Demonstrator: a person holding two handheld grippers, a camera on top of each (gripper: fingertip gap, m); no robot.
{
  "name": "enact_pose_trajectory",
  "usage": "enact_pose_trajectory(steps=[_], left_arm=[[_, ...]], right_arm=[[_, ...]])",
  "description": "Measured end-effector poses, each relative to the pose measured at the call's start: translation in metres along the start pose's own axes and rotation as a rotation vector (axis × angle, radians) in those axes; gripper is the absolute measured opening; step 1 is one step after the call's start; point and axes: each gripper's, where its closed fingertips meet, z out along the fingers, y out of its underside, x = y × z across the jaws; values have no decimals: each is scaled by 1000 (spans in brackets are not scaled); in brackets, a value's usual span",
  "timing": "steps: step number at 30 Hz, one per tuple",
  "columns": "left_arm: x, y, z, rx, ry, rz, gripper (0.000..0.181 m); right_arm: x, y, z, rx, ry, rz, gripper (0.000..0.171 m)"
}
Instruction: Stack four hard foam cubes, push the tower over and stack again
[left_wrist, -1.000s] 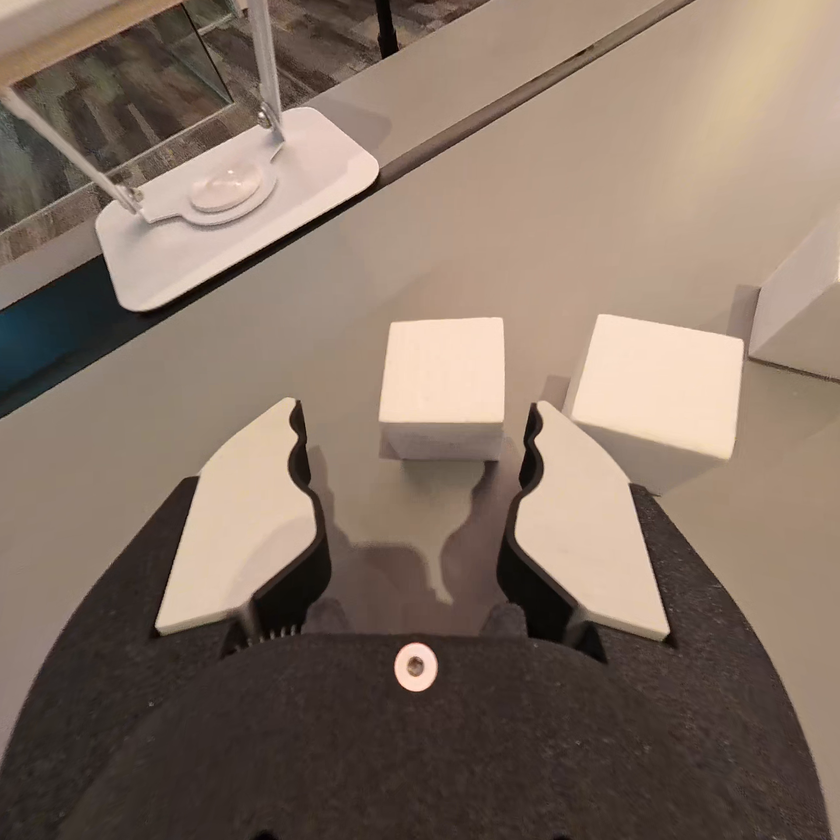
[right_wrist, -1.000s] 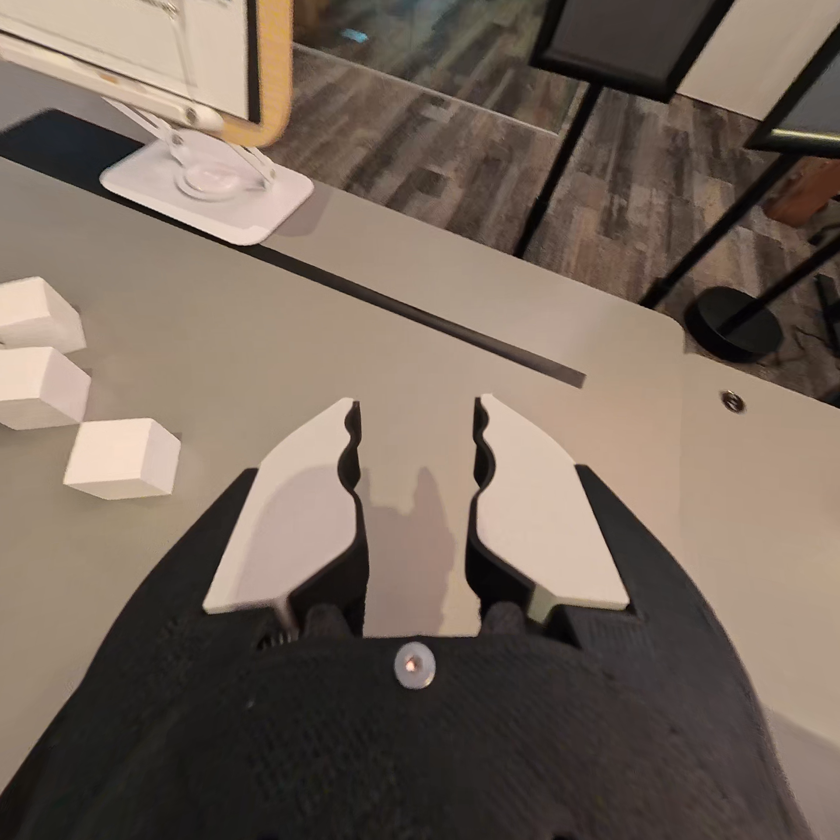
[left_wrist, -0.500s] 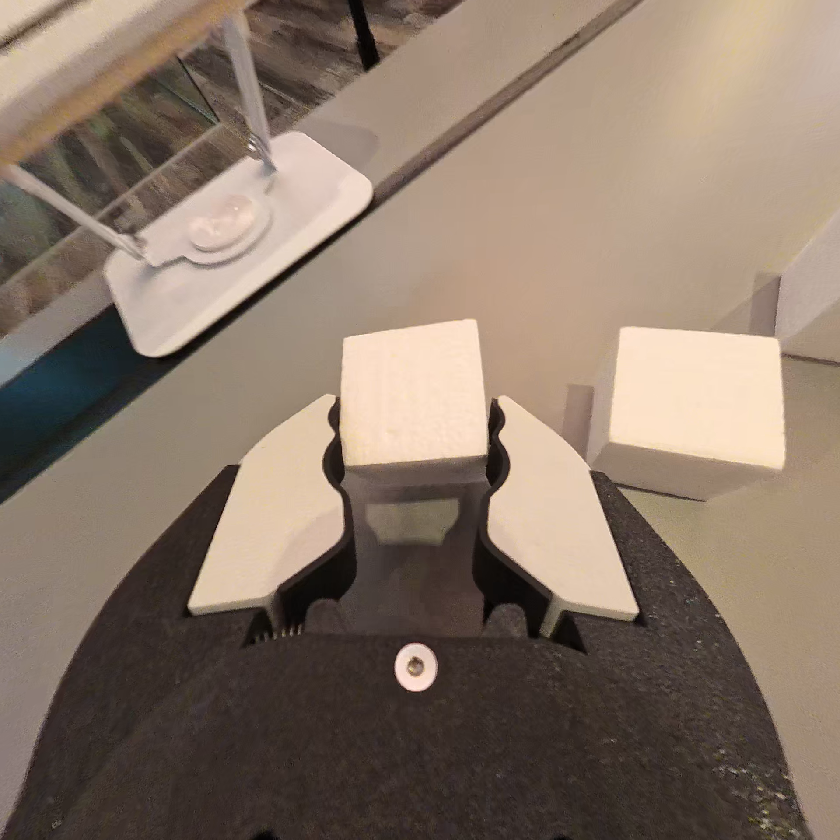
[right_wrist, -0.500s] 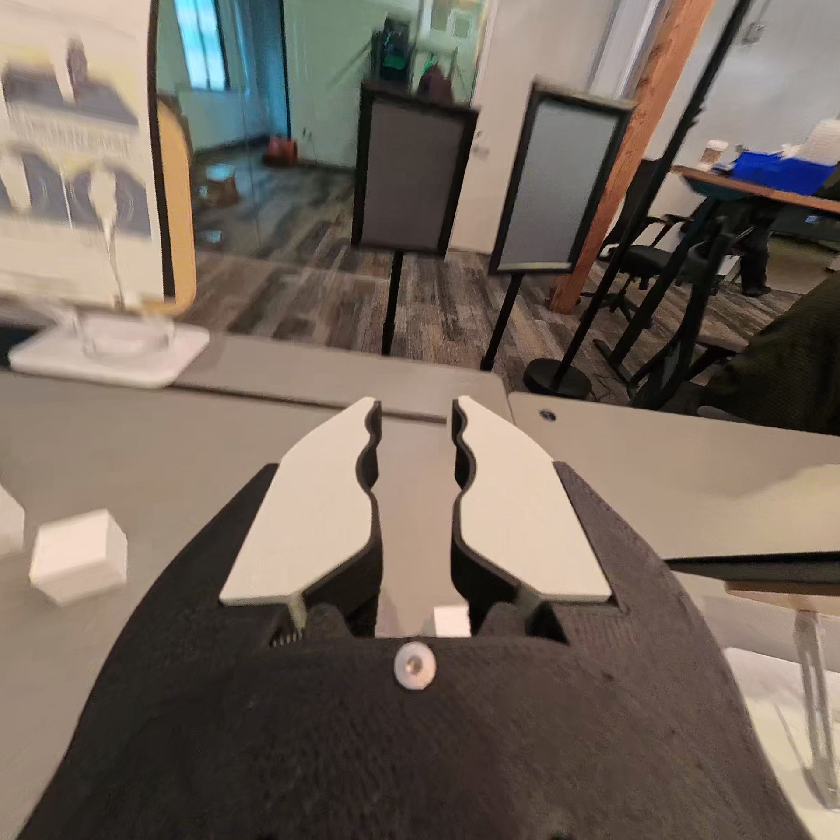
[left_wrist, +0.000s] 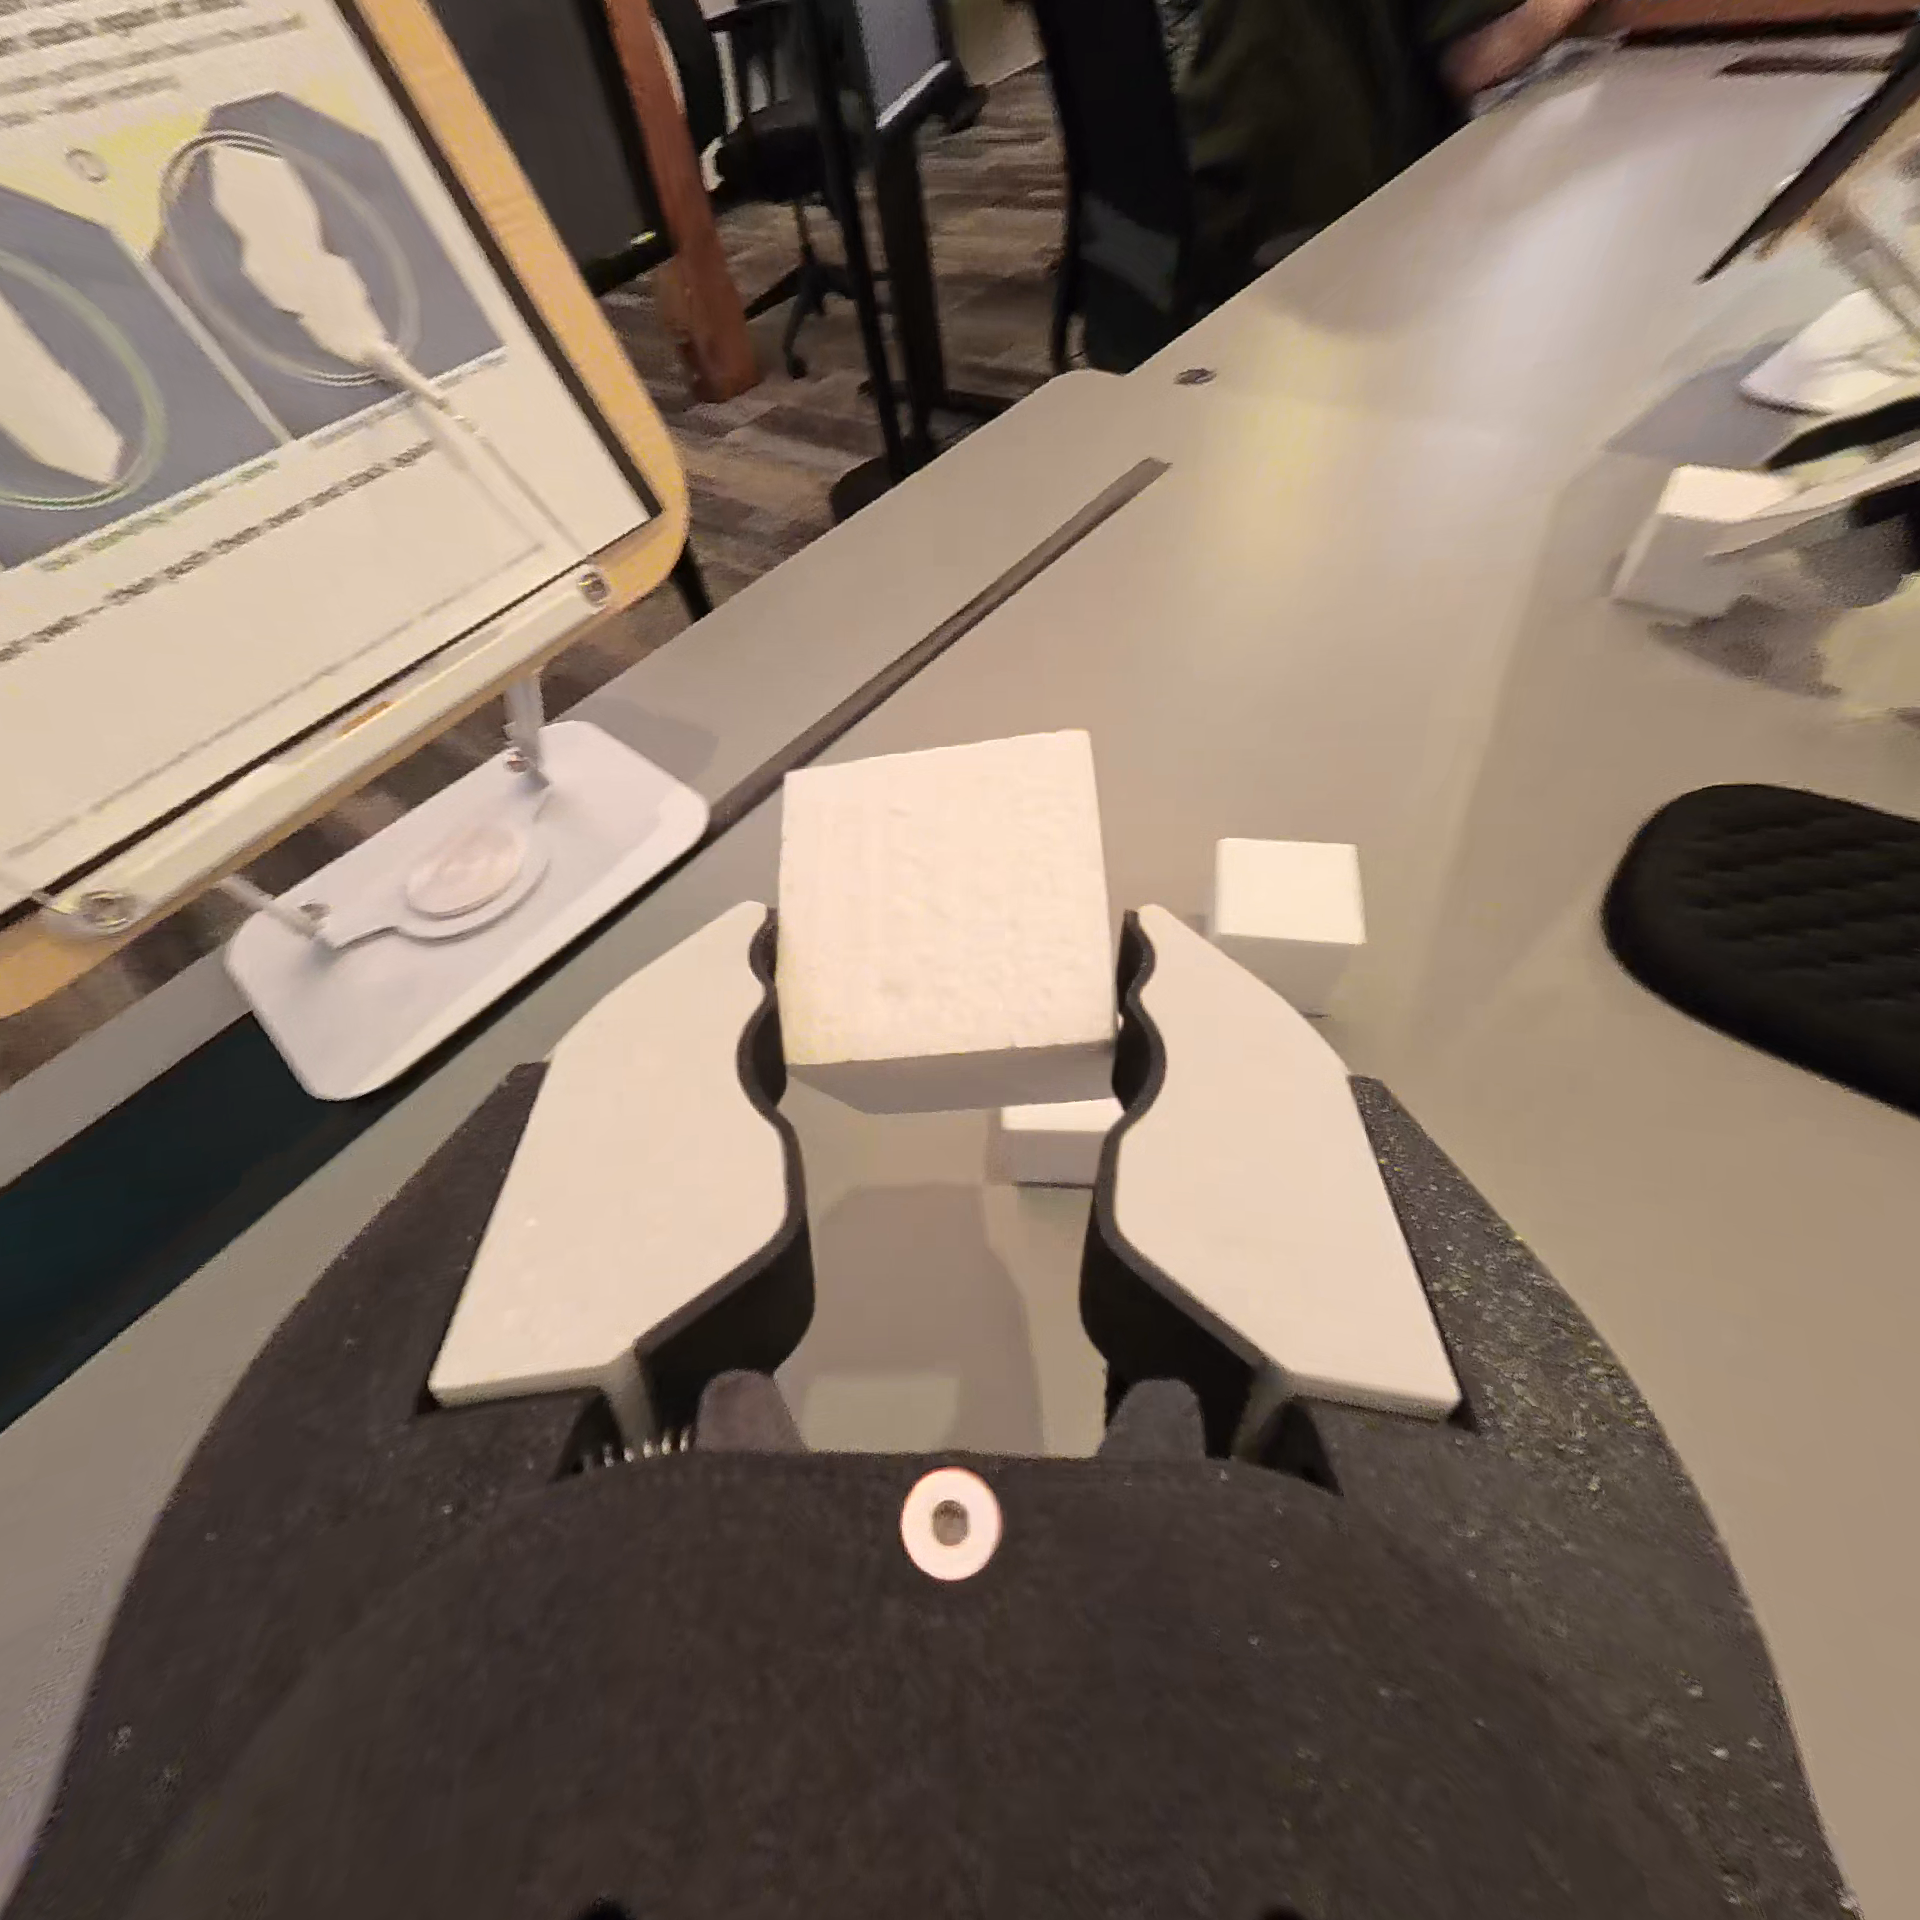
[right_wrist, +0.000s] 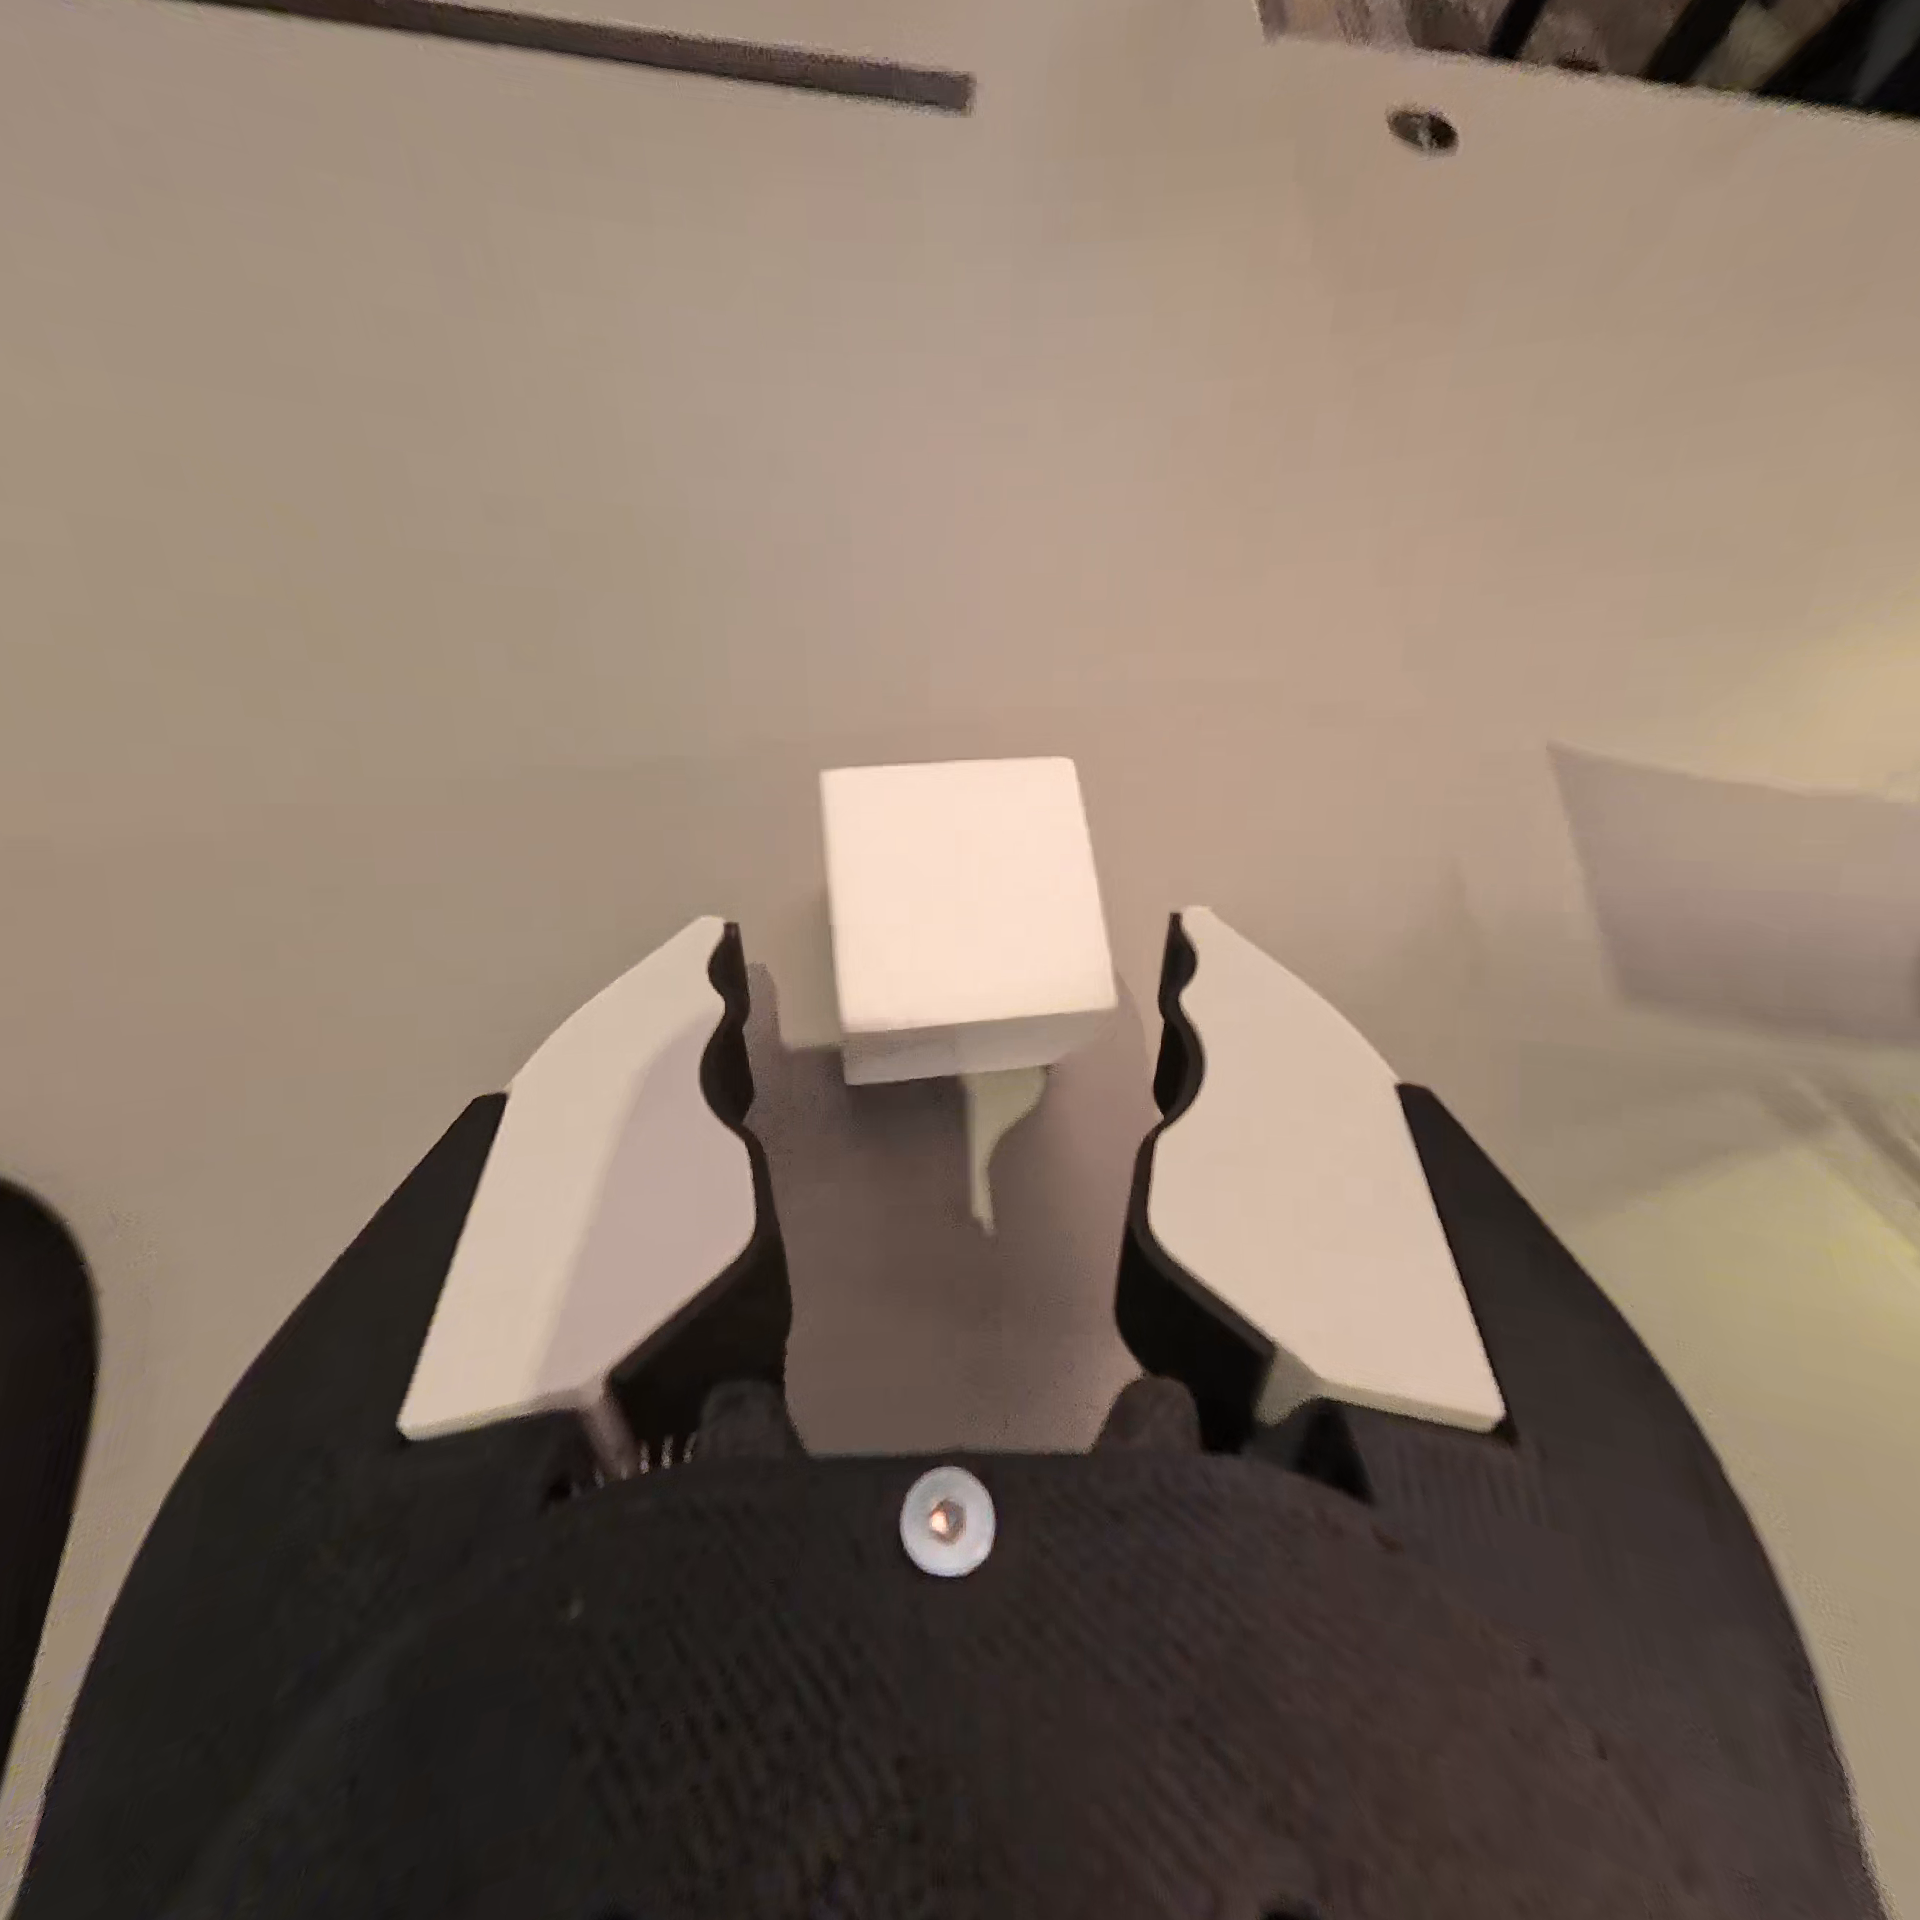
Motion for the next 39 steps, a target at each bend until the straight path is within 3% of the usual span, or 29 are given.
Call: enact_pose_trajectory(steps=[6,12,19,28,39], left_arm=[[29,-4,4,-2,123,-35,61],[35,26,31,-110,93,9,61],[36,61,66,-165,77,40,61],[37,86,81,-227,69,73,61],[43,85,82,-232,65,130,62]], right_arm=[[4,11,10,-6,-51,123,58],[-25,-29,-14,100,-130,96,58],[-87,-96,-65,166,-125,-143,58],[-176,-165,-117,265,-114,-346,58],[-292,-190,-122,272,-293,-495,58]])
